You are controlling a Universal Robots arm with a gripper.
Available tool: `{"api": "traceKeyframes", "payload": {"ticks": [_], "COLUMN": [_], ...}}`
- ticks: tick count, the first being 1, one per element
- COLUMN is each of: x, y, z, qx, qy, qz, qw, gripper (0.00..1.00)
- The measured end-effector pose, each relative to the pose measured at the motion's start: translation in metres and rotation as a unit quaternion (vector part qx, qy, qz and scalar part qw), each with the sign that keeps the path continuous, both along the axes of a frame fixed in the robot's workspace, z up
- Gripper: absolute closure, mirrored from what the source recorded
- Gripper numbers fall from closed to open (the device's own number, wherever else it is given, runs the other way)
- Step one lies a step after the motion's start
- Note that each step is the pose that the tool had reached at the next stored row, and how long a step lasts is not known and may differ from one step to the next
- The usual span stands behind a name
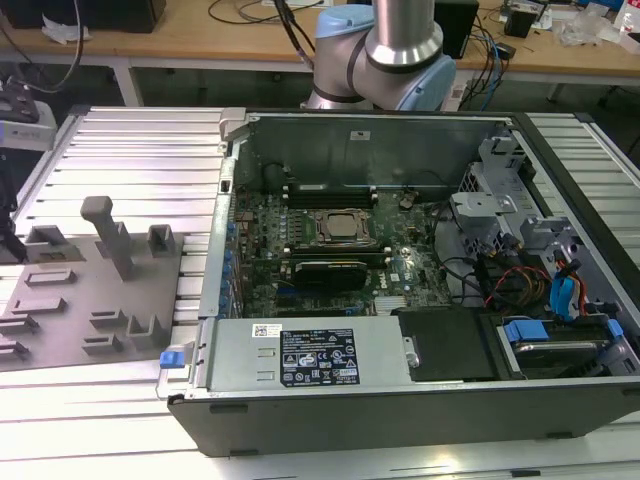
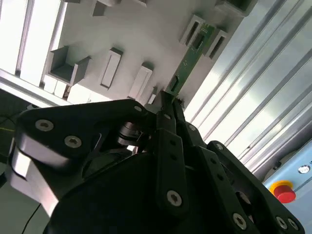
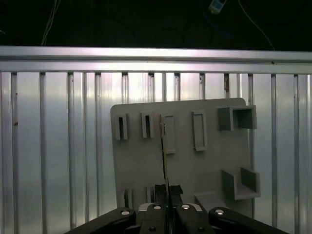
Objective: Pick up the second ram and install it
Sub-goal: 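Pick up the second ram and move it above second insertion slot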
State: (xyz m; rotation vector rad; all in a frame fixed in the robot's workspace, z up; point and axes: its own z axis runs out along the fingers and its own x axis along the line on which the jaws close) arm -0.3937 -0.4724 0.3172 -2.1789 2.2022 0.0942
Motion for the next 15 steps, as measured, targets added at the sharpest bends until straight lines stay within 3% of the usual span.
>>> {"api": "traceKeyframes", "payload": {"ticks": [4,7,10,12,15], "x": [0.0000,0.0000,0.0000,0.0000,0.0000], "y": [0.0000,0.0000,0.0000,0.0000,0.0000], "z": [0.0220,0.0311,0.0360,0.0453,0.0537], "qx": [0.0000,0.0000,0.0000,0.0000,0.0000], "qy": [0.0000,0.0000,0.0000,0.0000,0.0000], "qz": [0.000,0.000,0.000,0.000,0.000], "qw": [1.0000,1.0000,1.0000,1.0000,1.0000], "gripper": [0.86,0.86,0.86,0.86,0.86]}}
